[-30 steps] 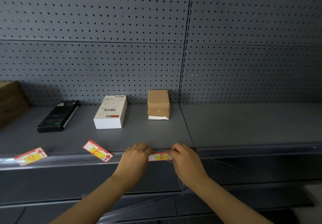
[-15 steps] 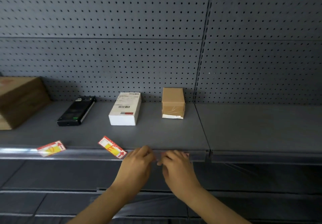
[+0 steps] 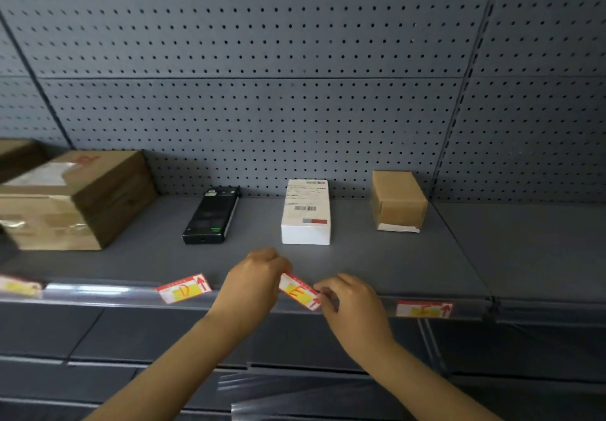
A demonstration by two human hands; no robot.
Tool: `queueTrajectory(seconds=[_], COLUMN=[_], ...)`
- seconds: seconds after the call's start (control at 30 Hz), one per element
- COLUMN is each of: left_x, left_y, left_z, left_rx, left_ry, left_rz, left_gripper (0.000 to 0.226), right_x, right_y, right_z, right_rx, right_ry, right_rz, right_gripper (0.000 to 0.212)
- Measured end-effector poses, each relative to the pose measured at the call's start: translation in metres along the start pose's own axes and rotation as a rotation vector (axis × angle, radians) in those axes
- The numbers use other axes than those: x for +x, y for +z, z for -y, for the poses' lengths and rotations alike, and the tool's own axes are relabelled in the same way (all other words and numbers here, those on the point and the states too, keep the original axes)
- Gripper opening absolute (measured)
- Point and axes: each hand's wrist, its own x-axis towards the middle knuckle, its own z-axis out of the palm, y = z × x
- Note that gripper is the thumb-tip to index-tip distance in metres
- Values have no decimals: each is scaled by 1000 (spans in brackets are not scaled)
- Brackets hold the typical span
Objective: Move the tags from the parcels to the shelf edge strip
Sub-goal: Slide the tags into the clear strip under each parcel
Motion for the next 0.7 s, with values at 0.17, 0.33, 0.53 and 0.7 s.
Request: queueTrajectory(seconds=[0.17,0.33,0.53,0.7], left_x=[-2,-19,-28,-37], left_y=[4,10,18,28], left_z=[24,34,36,36], left_rx=[-173,-269,-203,-101], left_ry=[92,133,142,164], left_rz=[40,36,19,47], left_gripper=[22,18,17,34], right_x=[0,-5,0,1], right_y=[20,22,18,23], right_z=[17,24,20,14], right_rx=[-95,-199,-309,-330], right_ry=[38,-14,-123,-161], right_rz=[-52,-60,-43,-22], right_gripper=[8,15,18,24])
